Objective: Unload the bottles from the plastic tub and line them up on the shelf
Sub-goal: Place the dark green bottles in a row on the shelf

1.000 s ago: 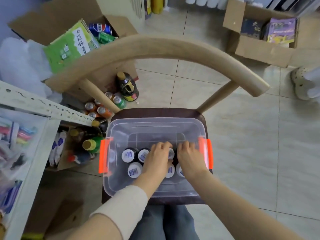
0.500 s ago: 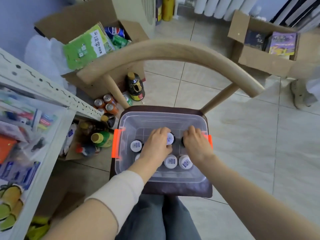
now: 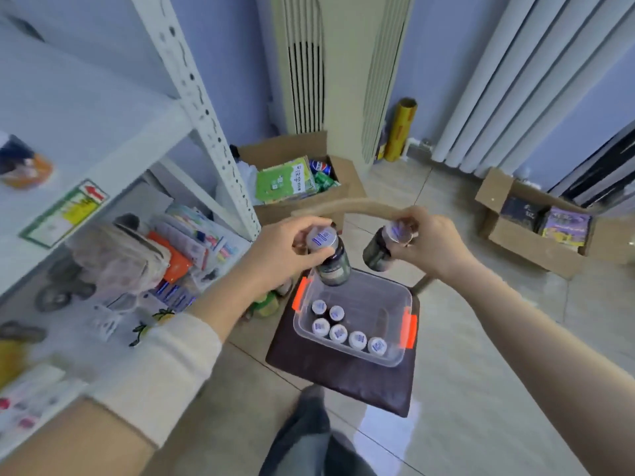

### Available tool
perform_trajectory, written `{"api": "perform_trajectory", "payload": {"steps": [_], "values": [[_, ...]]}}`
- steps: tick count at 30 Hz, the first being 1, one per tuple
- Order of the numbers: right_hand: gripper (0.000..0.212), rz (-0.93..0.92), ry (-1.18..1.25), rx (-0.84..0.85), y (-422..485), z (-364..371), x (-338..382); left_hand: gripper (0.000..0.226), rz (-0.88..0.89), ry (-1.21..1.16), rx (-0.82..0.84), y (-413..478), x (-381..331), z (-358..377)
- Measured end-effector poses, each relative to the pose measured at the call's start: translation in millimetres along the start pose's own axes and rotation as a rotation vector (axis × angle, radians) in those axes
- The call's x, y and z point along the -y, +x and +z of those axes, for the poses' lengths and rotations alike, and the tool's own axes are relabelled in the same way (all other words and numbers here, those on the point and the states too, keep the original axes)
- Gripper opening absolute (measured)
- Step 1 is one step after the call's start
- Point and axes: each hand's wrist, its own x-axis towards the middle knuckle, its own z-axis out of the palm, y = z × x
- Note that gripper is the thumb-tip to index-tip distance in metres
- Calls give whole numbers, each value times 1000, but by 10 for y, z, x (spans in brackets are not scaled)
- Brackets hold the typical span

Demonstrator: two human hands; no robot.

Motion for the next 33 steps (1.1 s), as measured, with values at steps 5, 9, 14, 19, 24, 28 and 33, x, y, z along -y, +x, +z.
{"api": "perform_trajectory", "payload": {"steps": [5, 9, 14, 19, 24, 28, 33], "values": [[42, -182, 84, -29, -118, -501, 678, 36, -46, -17, -175, -617, -389, -544], [40, -295, 206, 3, -194, -680, 1257, 38, -72, -20, -378, -1116, -541, -945], [37, -446, 229, 78, -306, -702, 2055, 39, -123, -38, -614, -1678, -522, -1509], [35, -580, 266, 146, -416, -577, 2965, 36, -194, 14, -777, -2244, -460, -2169], [35, -721, 291, 187, -484, -291, 3993, 38, -244, 90, -914, -2782, -339, -2924], [36, -798, 290, 193, -470, -5, 4704, 39, -286, 94, -999, -3089, -117, -3465], [38, -864, 304, 256, -394, 425, 5353, 40, -368, 107, -1049, -3270, 272, -3921]]}}
